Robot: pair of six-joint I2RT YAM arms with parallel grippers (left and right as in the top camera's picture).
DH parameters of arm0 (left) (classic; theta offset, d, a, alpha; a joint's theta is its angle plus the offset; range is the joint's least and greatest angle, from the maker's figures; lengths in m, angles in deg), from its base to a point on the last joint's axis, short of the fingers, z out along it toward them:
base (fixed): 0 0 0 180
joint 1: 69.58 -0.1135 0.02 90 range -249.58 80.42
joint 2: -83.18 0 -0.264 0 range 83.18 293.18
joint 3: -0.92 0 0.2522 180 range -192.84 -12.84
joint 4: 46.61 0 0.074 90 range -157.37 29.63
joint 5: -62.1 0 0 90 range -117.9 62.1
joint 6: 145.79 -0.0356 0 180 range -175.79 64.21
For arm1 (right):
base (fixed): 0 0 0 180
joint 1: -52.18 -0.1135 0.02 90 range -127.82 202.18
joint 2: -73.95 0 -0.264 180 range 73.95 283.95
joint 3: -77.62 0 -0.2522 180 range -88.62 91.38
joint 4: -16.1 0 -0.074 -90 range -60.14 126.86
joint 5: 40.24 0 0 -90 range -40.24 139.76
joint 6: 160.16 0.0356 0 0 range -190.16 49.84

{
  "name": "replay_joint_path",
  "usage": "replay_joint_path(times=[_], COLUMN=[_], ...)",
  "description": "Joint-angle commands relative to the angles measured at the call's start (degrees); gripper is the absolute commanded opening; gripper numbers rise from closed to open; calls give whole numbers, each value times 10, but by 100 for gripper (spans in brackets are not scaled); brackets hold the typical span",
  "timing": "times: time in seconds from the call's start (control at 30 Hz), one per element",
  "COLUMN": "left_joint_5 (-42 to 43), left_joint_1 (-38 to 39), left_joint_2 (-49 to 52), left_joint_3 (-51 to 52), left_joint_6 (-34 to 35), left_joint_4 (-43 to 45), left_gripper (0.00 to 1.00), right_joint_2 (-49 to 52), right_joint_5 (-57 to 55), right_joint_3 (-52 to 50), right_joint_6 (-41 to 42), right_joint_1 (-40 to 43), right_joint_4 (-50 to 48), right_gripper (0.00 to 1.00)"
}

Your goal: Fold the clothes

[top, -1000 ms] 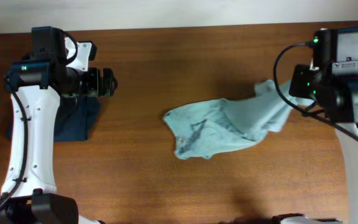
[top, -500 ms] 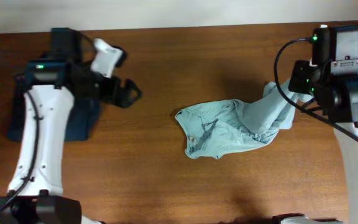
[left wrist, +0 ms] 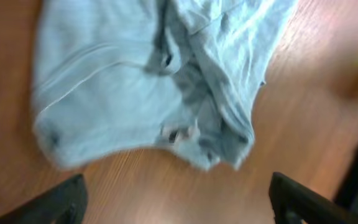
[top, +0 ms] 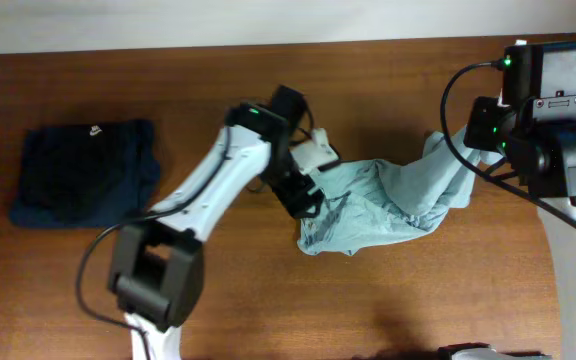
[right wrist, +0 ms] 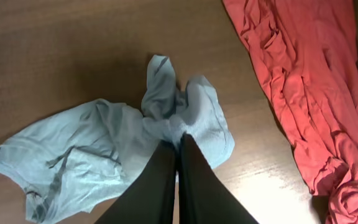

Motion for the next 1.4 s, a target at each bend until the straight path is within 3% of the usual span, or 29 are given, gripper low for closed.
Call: replay_joint_path(times=[0.0,0.4,0.43,0.6,0.9,1.0,1.1,1.13,1.23,1.37], left_joint_5=[-26,-32,-32,-31,-31,-31,-31,-31,-42,-121], left_joint_1=[31,77,77,77,77,77,77,77,76,66], left_joint_2=[41,70,79,99,107,112,116,117,112,92], left_joint_3=[-2,-2,-2,-2,-2,-2,-2,-2,-22,-122], left_joint_6=[-20,-20,-20,-9,-1,-1,4,4,9,43], left_joint_4=[19,90,97,115,160,162,162,162,134,30], left_gripper=[89,79,70,44,40,29,11,1,1,1], right_joint_2=[-5,-5,-5,-5,-5,-5,-5,-5,-5,-5], right_joint_5=[6,7,7,7,7,7,6,6,6,6], right_joint_3=[3,3,3,3,3,3,3,3,3,3], right_joint_6=[-4,-3,-3,-3,-3,-3,-3,-3,-4,-4], right_joint_1=[1,1,1,1,1,1,1,1,1,1], right_joint_4=[-2,3,3,8,16,18,18,18,19,20], right_gripper=[5,4,4,4,4,4,4,4,4,4])
